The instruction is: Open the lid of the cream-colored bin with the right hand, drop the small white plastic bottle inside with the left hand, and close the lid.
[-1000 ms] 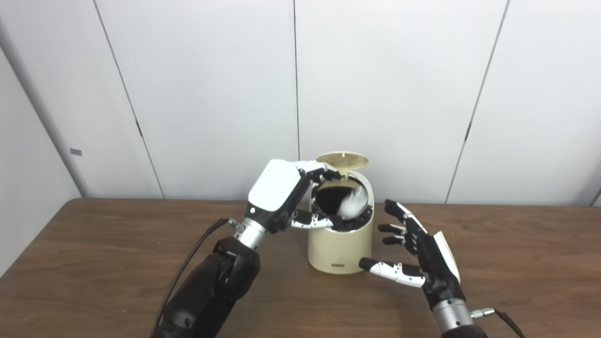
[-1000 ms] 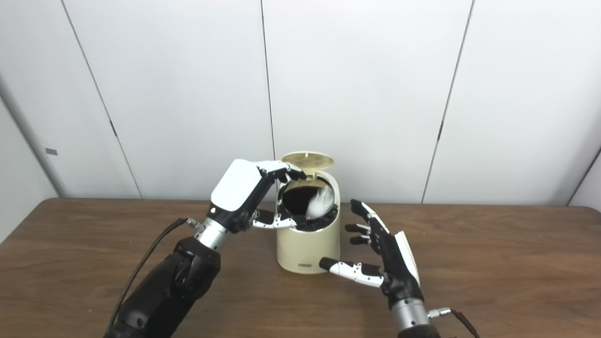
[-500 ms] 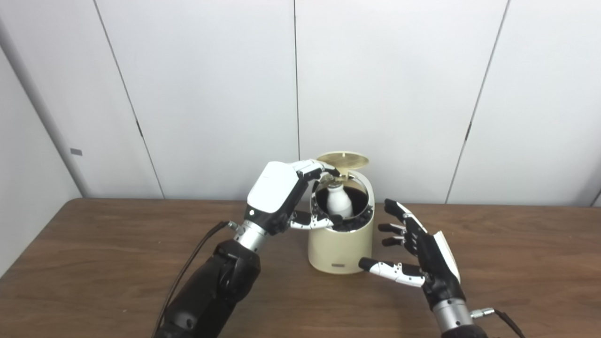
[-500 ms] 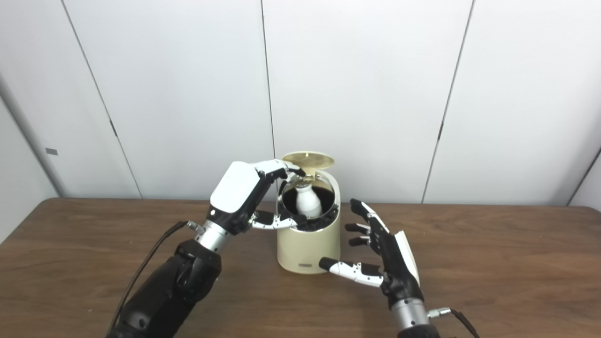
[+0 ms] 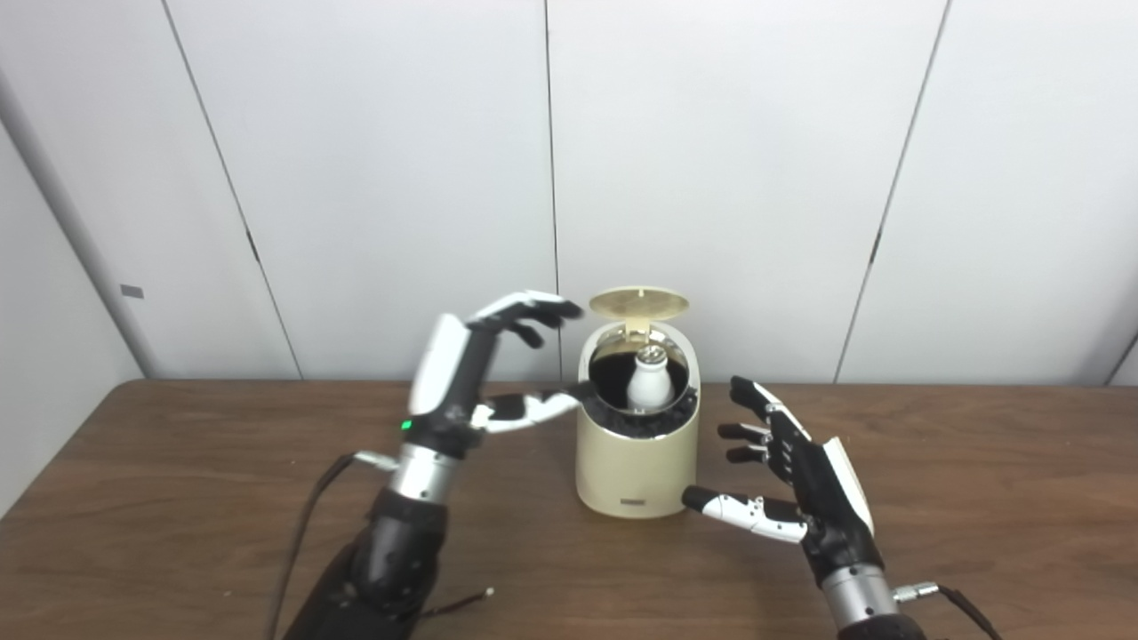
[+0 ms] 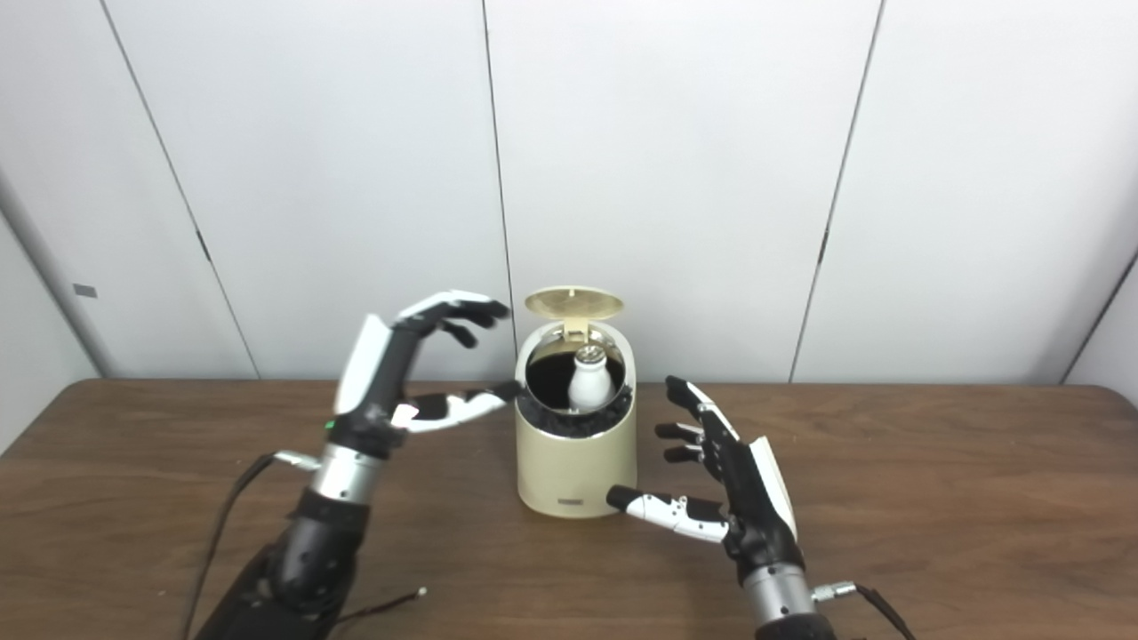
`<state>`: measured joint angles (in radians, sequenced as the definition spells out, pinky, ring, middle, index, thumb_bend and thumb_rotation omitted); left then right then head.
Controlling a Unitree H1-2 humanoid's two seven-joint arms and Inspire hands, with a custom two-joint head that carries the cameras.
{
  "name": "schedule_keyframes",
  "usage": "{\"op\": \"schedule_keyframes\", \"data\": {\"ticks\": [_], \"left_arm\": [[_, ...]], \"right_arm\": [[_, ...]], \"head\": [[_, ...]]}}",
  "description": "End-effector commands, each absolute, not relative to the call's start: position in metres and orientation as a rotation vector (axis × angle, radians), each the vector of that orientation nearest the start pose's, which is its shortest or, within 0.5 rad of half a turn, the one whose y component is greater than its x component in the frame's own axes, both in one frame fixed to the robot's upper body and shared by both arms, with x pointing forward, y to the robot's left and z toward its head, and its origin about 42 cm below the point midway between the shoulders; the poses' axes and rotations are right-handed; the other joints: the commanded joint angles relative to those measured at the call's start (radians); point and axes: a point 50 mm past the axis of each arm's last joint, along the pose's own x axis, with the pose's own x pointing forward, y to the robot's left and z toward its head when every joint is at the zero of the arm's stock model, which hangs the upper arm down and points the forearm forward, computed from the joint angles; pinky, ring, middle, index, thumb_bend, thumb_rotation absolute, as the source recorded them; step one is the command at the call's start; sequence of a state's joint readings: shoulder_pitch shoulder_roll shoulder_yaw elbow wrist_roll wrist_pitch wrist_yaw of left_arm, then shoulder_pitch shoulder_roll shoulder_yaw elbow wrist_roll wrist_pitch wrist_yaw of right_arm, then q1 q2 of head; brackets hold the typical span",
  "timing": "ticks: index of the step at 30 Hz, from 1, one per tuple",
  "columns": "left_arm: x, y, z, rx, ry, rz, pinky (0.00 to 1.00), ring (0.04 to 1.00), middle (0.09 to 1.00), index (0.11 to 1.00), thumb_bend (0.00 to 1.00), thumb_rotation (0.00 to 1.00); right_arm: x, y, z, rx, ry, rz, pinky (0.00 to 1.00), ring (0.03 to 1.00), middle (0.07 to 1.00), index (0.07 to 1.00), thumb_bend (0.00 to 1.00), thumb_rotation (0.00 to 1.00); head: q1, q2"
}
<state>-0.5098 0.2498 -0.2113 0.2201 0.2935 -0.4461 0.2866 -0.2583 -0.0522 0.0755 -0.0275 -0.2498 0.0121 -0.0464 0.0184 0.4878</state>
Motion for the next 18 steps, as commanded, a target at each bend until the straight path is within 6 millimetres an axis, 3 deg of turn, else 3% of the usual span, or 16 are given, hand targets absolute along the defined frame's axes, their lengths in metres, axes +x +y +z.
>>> {"op": "schedule_keyframes", "data": {"ticks": [1,8,10,13,18], "left_arm": [[0.416,0.213,0.258,0.422,-0.865,-0.059,0.53,0.649,0.689,0.66,0.63,0.0],[0.41,0.24,0.234,0.331,-0.746,-0.051,0.56,0.669,0.716,0.704,0.62,0.04],[0.408,0.246,0.225,0.332,-0.677,-0.054,0.57,0.69,0.747,0.747,0.64,0.19],[0.404,0.251,0.219,0.342,-0.57,-0.077,0.61,0.733,0.787,0.804,0.65,0.26],[0.395,0.259,0.208,0.357,-0.436,-0.112,0.64,0.727,0.781,0.819,0.62,0.27]], "right_arm": [[0.362,-0.186,0.2,-0.29,-0.37,0.05,0.65,0.747,0.887,0.881,0.84,0.29],[0.363,-0.19,0.196,-0.285,-0.375,0.055,0.65,0.746,0.889,0.88,0.83,0.3],[0.363,-0.191,0.195,-0.285,-0.375,0.053,0.68,0.76,0.891,0.882,0.83,0.31],[0.363,-0.192,0.196,-0.286,-0.384,0.048,0.69,0.777,0.89,0.88,0.81,0.36],[0.372,-0.203,0.212,-0.319,-0.438,0.015,0.67,0.789,0.878,0.876,0.66,0.47]], "head": [[0.001,0.0],[-0.011,-0.025],[-0.017,-0.035],[-0.018,-0.038],[-0.029,-0.067]]}}
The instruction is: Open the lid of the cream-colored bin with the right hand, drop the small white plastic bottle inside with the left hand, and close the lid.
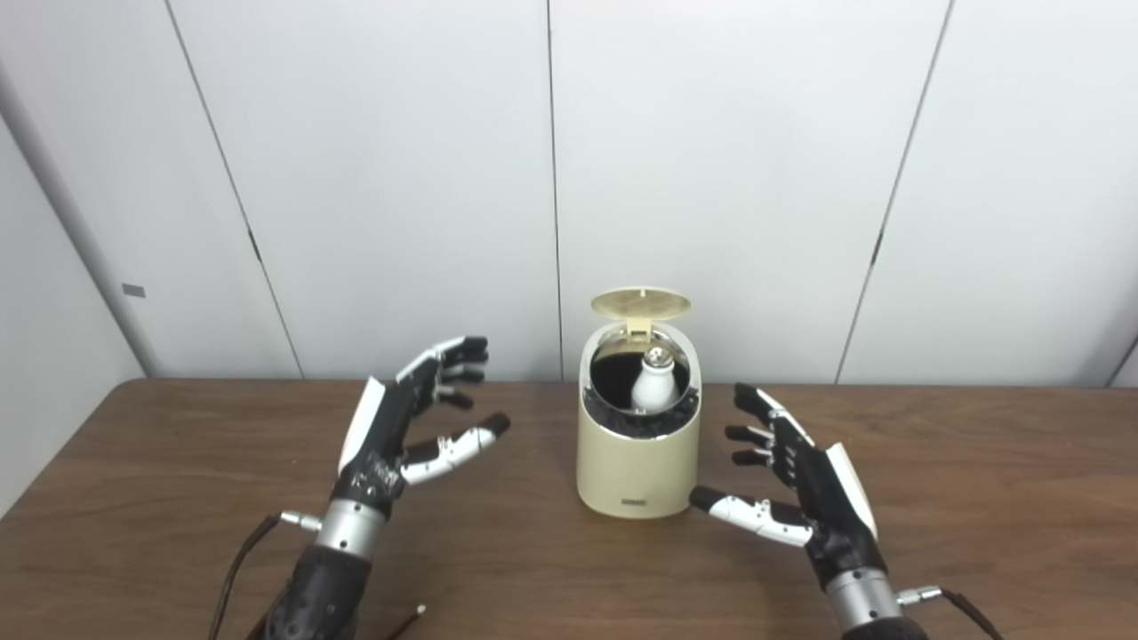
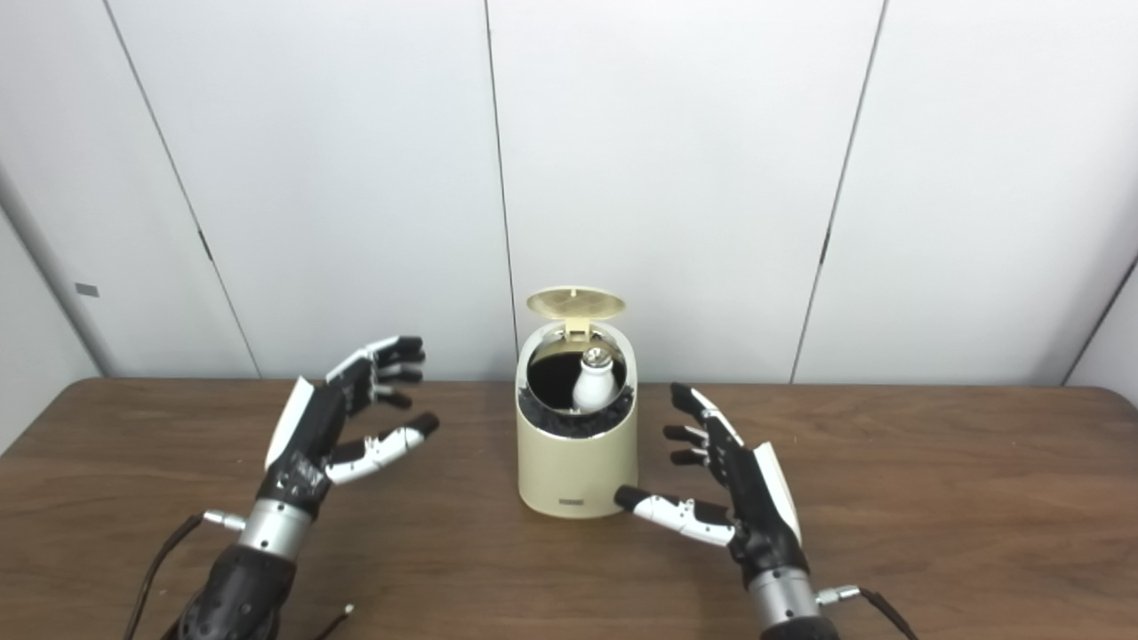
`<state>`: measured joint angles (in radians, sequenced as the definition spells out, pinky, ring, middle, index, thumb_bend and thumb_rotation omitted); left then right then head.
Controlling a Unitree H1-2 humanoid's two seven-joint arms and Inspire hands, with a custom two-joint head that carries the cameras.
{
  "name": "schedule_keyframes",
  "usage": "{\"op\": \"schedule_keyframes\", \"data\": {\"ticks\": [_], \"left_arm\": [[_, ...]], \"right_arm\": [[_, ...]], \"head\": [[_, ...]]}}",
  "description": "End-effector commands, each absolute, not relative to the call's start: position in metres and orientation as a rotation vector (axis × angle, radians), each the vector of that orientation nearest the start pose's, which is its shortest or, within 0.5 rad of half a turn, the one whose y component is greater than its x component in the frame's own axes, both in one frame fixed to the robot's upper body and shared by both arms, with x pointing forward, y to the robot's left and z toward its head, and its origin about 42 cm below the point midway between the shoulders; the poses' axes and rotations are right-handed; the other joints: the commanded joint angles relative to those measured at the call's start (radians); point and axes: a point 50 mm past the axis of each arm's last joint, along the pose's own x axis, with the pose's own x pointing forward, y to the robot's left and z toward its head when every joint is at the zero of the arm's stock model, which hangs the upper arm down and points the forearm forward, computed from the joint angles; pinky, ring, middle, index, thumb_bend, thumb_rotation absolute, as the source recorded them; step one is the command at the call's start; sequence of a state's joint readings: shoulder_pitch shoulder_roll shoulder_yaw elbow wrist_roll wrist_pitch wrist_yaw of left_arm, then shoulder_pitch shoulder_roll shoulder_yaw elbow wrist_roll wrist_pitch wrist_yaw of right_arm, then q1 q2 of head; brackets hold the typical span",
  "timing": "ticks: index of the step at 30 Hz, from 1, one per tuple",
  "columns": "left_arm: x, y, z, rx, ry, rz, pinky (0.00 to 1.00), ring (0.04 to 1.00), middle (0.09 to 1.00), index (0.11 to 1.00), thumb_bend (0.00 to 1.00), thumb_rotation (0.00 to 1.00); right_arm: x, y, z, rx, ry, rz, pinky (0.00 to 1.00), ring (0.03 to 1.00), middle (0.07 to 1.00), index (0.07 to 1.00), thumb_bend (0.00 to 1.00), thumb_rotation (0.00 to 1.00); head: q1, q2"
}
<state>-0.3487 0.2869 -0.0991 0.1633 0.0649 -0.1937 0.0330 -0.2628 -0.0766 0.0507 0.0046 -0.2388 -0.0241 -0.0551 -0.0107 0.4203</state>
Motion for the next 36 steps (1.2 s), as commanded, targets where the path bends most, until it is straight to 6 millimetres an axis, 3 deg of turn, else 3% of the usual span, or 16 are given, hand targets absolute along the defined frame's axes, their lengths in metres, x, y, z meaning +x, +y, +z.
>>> {"op": "schedule_keyframes", "data": {"ticks": [1,4,17,21,27,36], "left_arm": [[0.394,0.259,0.207,0.36,-0.427,-0.115,0.63,0.721,0.78,0.816,0.62,0.27],[0.39,0.26,0.2,0.355,-0.393,-0.129,0.62,0.718,0.778,0.81,0.63,0.3],[0.384,0.241,0.166,0.308,-0.321,-0.133,0.61,0.701,0.765,0.802,0.58,0.18],[0.383,0.236,0.163,0.31,-0.321,-0.137,0.59,0.691,0.762,0.796,0.56,0.11],[0.382,0.233,0.161,0.308,-0.328,-0.14,0.57,0.68,0.758,0.799,0.54,0.05],[0.38,0.23,0.161,0.299,-0.326,-0.137,0.57,0.678,0.764,0.809,0.54,0.05]], "right_arm": [[0.374,-0.205,0.215,-0.329,-0.445,0.012,0.68,0.792,0.876,0.88,0.64,0.49],[0.385,-0.21,0.231,-0.364,-0.473,0.02,0.7,0.8,0.874,0.879,0.65,0.52],[0.414,-0.221,0.323,-0.683,-0.602,0.056,0.69,0.808,0.853,0.815,0.59,0.64],[0.419,-0.219,0.346,-0.795,-0.599,0.081,0.8,0.871,0.872,0.841,0.58,0.7],[0.424,-0.207,0.368,-0.871,-0.6,0.122,0.79,0.889,0.872,0.847,0.59,0.73],[0.432,-0.194,0.378,-0.937,-0.598,0.207,0.79,0.914,0.88,0.849,0.59,0.72]], "head": [[-0.001,-0.001],[-0.008,-0.009],[-0.025,-0.033],[-0.024,-0.035],[-0.02,-0.034],[-0.009,-0.027]]}}
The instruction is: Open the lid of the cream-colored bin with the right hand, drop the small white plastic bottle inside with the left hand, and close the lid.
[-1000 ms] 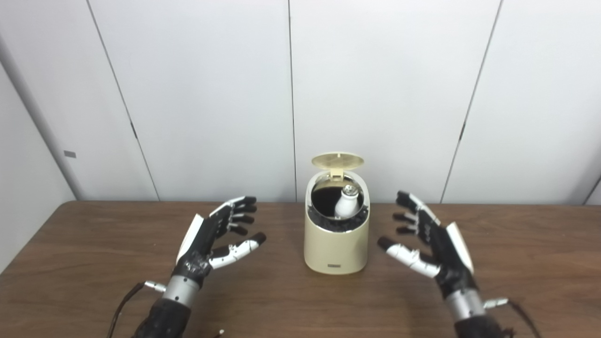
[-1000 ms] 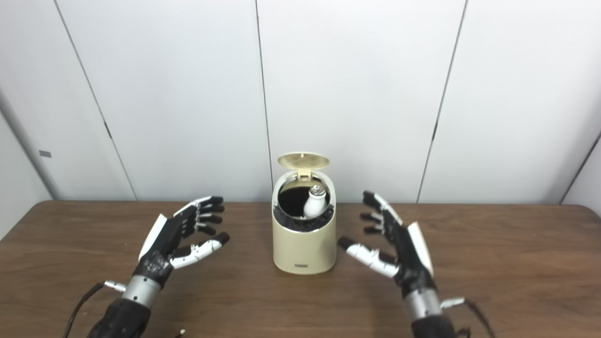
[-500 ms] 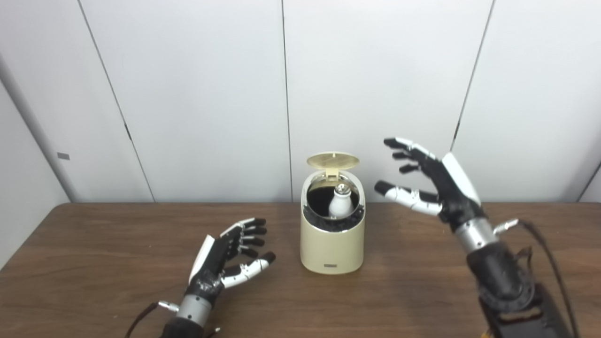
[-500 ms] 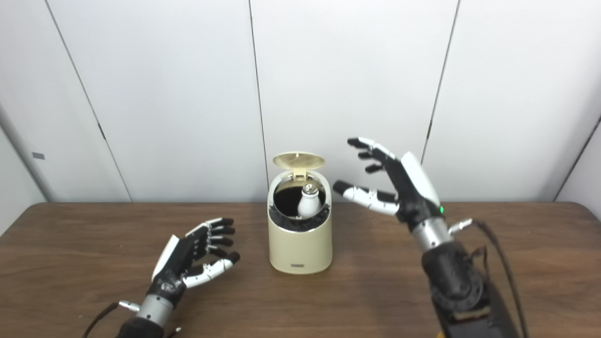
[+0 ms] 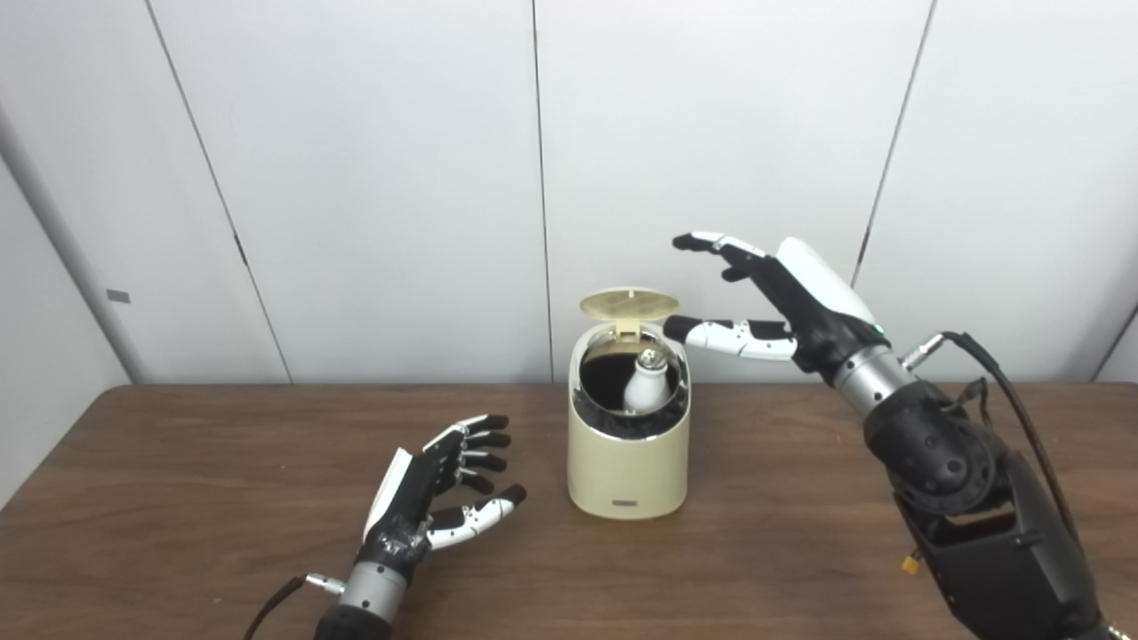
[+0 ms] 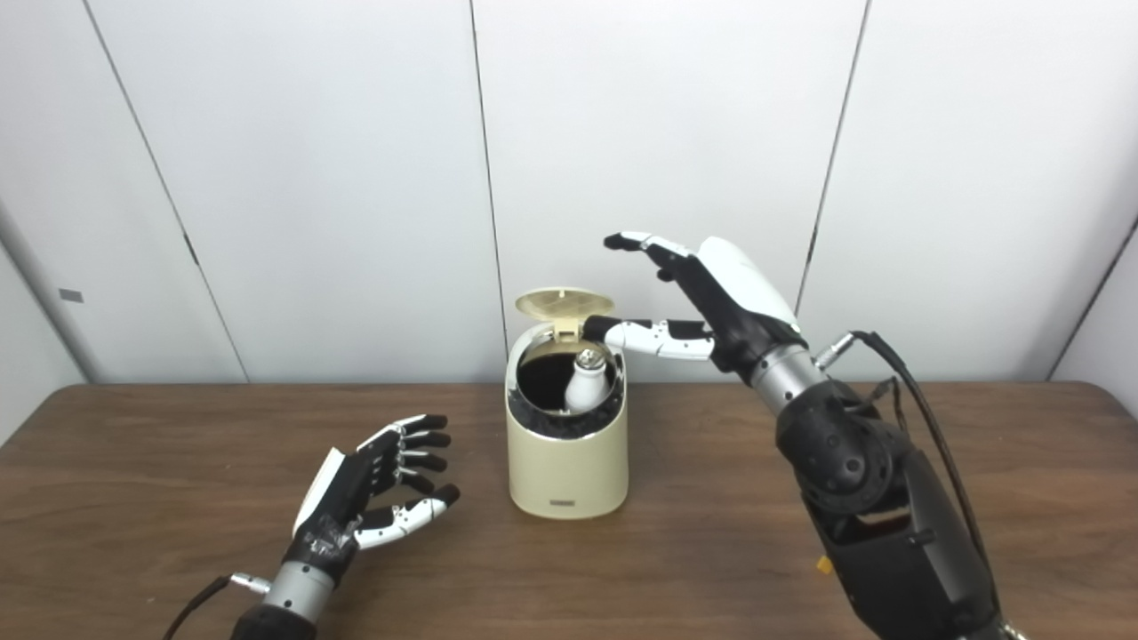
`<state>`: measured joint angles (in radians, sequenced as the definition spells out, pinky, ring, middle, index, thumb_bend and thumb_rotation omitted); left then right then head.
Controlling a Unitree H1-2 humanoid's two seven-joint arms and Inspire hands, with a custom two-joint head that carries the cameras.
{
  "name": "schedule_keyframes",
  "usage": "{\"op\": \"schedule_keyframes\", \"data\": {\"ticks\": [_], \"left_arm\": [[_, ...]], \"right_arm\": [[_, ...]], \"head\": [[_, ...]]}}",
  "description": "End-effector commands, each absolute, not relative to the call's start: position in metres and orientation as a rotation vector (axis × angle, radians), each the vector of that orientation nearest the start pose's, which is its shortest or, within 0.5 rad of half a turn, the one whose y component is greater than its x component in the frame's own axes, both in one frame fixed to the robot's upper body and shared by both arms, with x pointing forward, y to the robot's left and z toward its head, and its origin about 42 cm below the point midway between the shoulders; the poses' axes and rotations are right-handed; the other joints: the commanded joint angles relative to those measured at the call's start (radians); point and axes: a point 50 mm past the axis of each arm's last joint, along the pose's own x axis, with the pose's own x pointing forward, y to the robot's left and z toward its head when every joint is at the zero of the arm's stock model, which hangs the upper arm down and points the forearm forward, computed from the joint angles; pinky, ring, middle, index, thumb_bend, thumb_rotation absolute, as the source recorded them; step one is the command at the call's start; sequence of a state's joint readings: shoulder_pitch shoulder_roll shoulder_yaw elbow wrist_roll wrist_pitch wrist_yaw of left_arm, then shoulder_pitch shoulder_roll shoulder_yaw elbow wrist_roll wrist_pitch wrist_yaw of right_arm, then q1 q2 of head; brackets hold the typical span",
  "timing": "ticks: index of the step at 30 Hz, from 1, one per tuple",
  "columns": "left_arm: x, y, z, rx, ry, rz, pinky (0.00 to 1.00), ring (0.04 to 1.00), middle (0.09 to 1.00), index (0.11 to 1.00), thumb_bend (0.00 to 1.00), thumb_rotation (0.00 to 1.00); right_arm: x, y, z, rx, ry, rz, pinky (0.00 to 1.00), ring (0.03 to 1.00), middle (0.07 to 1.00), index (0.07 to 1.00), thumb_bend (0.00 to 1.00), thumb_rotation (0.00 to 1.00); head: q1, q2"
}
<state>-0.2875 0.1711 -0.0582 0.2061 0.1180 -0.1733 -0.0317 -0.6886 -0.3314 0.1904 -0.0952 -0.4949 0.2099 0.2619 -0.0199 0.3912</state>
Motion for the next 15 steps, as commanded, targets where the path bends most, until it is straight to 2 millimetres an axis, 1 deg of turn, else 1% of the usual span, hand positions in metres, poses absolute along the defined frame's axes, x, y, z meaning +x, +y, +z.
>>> {"op": "schedule_keyframes", "data": {"ticks": [1,4,8,11,15], "left_arm": [[0.38,0.229,0.161,0.298,-0.327,-0.136,0.57,0.677,0.763,0.809,0.54,0.06],[0.381,0.228,0.162,0.302,-0.328,-0.133,0.57,0.675,0.761,0.809,0.54,0.06],[0.382,0.228,0.163,0.299,-0.33,-0.132,0.58,0.675,0.757,0.805,0.52,0.06],[0.382,0.228,0.163,0.291,-0.327,-0.131,0.58,0.673,0.754,0.803,0.52,0.06],[0.382,0.228,0.163,0.291,-0.327,-0.13,0.58,0.679,0.757,0.806,0.53,0.07]], "right_arm": [[0.433,-0.192,0.378,-0.943,-0.597,0.214,0.8,0.921,0.882,0.849,0.6,0.73],[0.436,-0.187,0.378,-0.959,-0.601,0.236,0.81,0.932,0.886,0.845,0.62,0.74],[0.439,-0.18,0.378,-0.981,-0.619,0.253,0.8,0.918,0.871,0.826,0.65,0.74],[0.438,-0.176,0.377,-0.994,-0.616,0.267,0.82,0.923,0.867,0.817,0.67,0.76],[0.436,-0.172,0.377,-1.026,-0.609,0.286,0.83,0.934,0.874,0.82,0.68,0.78]], "head": [[0.001,0.003],[0.004,0.005],[0.009,0.007],[0.01,0.009],[0.013,0.011]]}}
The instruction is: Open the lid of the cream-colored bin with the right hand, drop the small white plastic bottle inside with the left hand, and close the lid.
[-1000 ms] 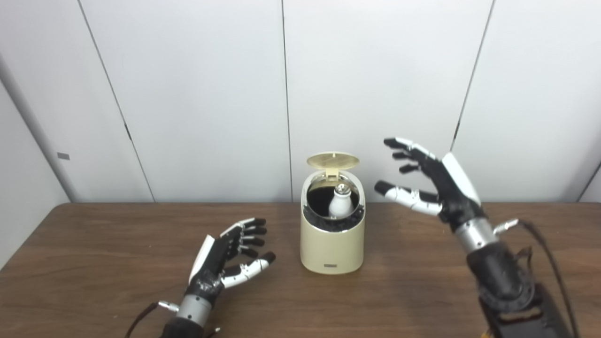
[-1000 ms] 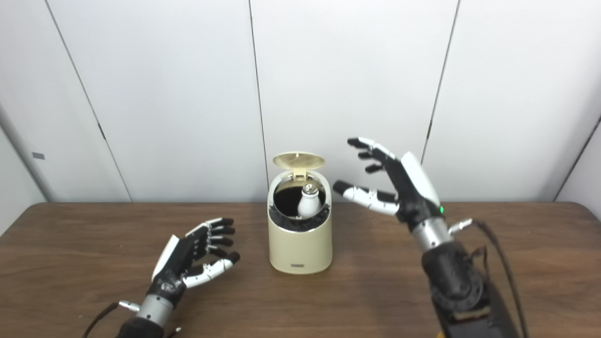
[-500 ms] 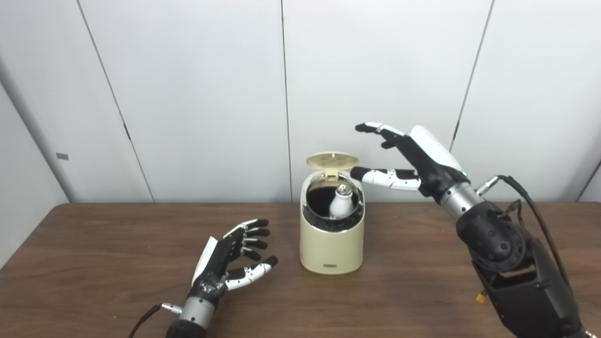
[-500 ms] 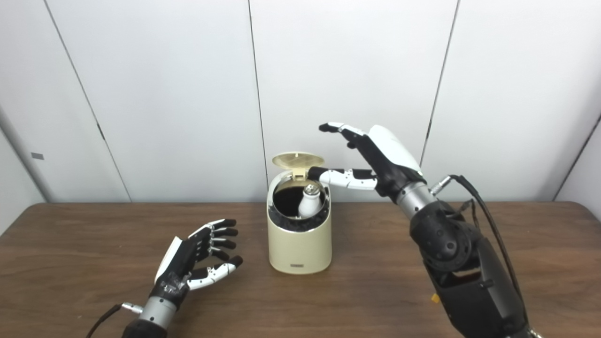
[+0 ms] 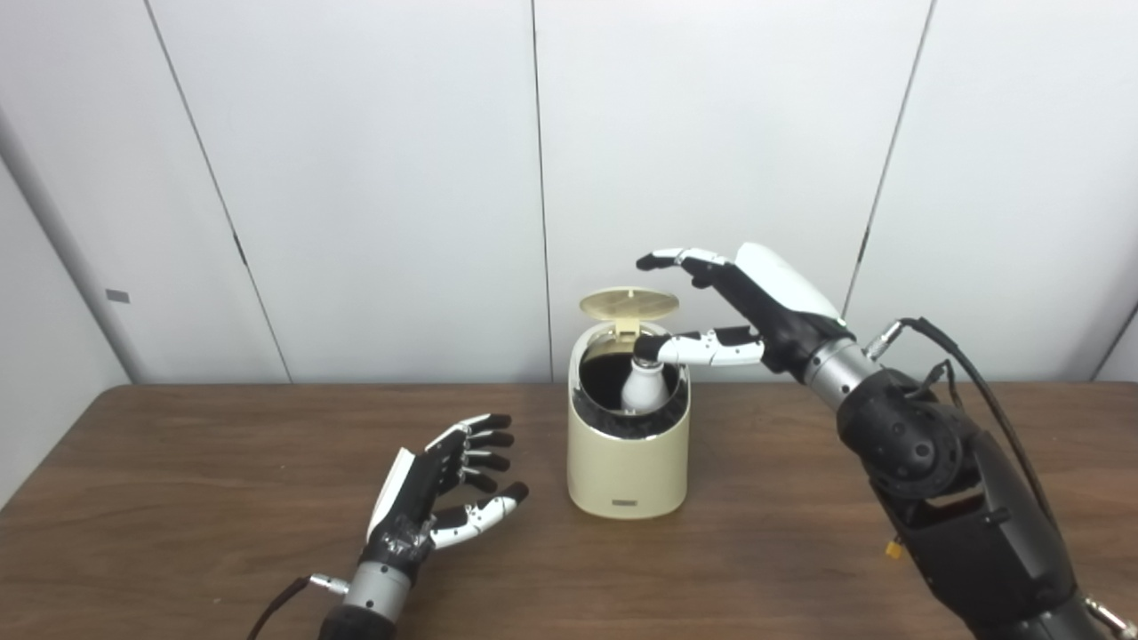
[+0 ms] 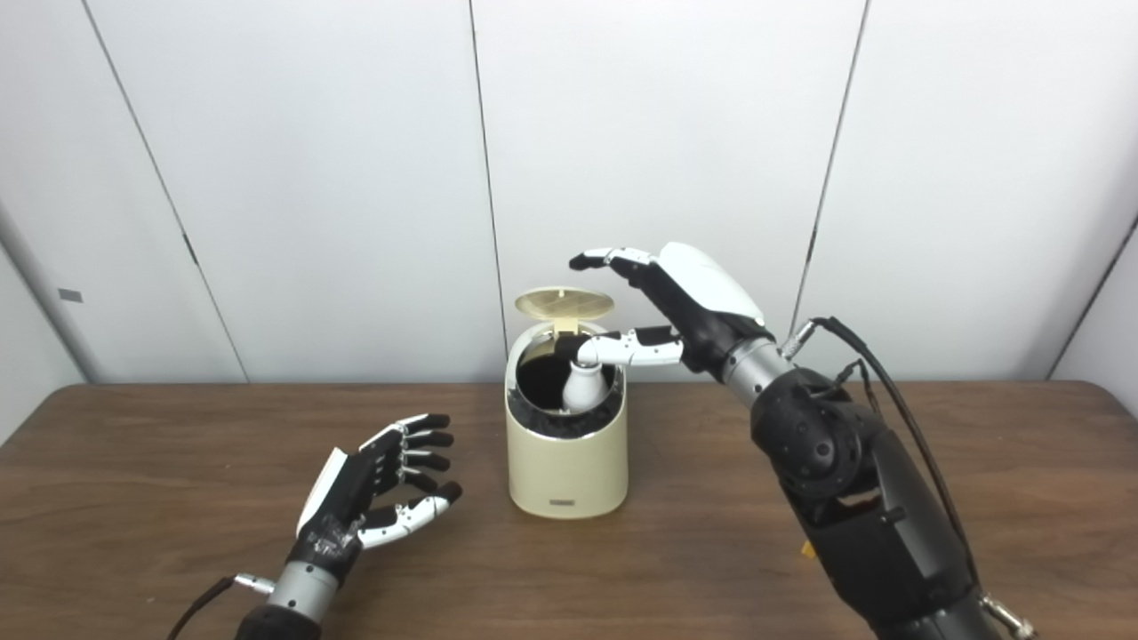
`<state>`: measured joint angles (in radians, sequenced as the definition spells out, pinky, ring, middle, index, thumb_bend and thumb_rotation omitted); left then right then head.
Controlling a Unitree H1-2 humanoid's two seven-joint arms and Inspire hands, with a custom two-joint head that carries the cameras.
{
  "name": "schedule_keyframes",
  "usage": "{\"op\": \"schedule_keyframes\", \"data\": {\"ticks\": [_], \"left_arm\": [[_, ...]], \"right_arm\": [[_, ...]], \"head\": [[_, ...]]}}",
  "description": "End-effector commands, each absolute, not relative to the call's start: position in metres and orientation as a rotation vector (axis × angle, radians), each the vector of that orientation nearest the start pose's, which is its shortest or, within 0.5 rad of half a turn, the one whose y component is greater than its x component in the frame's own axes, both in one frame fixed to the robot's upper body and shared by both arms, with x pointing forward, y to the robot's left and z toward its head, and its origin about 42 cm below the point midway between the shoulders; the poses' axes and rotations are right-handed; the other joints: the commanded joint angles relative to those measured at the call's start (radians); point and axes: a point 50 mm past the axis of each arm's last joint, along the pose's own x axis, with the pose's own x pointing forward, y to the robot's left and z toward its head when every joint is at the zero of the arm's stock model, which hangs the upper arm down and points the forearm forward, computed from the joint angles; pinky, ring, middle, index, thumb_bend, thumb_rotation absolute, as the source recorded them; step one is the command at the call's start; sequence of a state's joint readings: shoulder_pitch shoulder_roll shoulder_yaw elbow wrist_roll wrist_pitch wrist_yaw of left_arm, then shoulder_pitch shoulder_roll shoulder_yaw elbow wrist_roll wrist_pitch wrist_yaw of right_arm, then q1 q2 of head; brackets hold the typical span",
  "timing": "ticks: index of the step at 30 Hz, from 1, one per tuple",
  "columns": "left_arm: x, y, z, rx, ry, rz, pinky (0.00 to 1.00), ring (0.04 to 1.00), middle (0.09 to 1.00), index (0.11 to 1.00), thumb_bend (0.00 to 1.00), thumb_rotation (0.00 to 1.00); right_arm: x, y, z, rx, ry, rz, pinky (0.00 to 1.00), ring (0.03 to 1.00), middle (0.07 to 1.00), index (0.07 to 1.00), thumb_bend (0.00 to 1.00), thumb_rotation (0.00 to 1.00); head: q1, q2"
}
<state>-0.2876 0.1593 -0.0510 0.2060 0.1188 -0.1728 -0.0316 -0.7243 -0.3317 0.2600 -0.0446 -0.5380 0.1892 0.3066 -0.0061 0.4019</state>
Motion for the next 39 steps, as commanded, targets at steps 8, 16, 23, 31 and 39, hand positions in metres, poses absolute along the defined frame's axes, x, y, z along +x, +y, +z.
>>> {"op": "schedule_keyframes", "data": {"ticks": [8,16,23,31,39], "left_arm": [[0.381,0.227,0.165,0.294,-0.325,-0.127,0.58,0.682,0.758,0.806,0.54,0.06],[0.382,0.226,0.166,0.288,-0.334,-0.126,0.59,0.683,0.755,0.804,0.55,0.04],[0.382,0.226,0.167,0.274,-0.333,-0.132,0.59,0.686,0.758,0.806,0.55,0.08],[0.382,0.226,0.169,0.282,-0.334,-0.136,0.6,0.686,0.76,0.813,0.55,0.17],[0.383,0.226,0.17,0.295,-0.324,-0.111,0.59,0.687,0.755,0.813,0.57,0.18]], "right_arm": [[0.429,-0.171,0.377,-1.008,-0.638,0.313,0.83,0.915,0.798,0.75,0.65,0.74],[0.425,-0.172,0.376,-0.966,-0.655,0.324,0.8,0.858,0.686,0.628,0.62,0.7],[0.421,-0.173,0.374,-0.954,-0.654,0.322,0.79,0.844,0.667,0.583,0.62,0.71],[0.419,-0.173,0.37,-1.011,-0.64,0.334,0.79,0.83,0.648,0.577,0.61,0.68],[0.416,-0.169,0.359,-1.151,-0.645,0.378,0.99,0.838,0.641,0.622,0.59,0.71]], "head": [[0.002,0.007],[0.006,0.014],[0.008,0.022],[0.011,0.031],[0.015,0.041]]}}
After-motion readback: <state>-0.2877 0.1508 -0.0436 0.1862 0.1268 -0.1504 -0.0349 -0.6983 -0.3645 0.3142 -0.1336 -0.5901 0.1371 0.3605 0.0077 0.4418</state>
